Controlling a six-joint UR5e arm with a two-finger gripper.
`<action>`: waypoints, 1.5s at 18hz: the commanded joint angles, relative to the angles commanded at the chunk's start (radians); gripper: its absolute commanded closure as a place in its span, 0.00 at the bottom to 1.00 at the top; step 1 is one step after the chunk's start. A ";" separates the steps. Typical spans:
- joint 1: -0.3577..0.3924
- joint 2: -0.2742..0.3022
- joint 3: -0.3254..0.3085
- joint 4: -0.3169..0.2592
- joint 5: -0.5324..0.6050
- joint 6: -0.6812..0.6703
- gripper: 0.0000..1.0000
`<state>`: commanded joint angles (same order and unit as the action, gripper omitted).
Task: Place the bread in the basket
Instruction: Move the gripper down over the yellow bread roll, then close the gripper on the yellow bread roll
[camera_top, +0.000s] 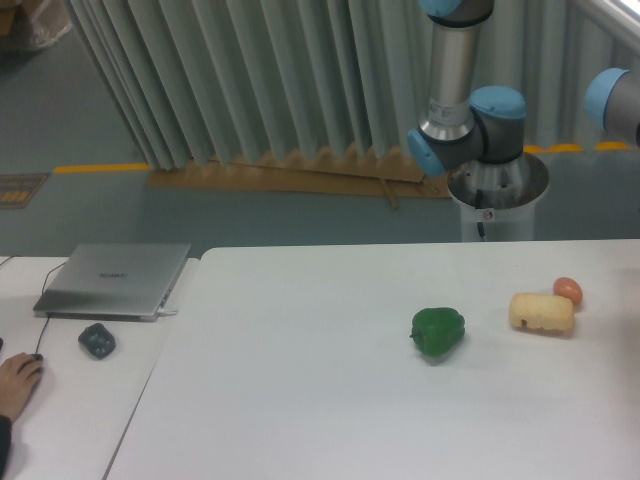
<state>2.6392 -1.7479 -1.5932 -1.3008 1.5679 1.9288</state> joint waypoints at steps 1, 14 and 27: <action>-0.049 0.020 -0.011 0.000 0.018 -0.023 0.00; -0.375 -0.051 -0.062 -0.068 0.455 0.004 0.00; -0.397 -0.080 -0.201 0.012 0.561 -0.034 0.00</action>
<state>2.2427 -1.8284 -1.7946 -1.2889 2.1291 1.8945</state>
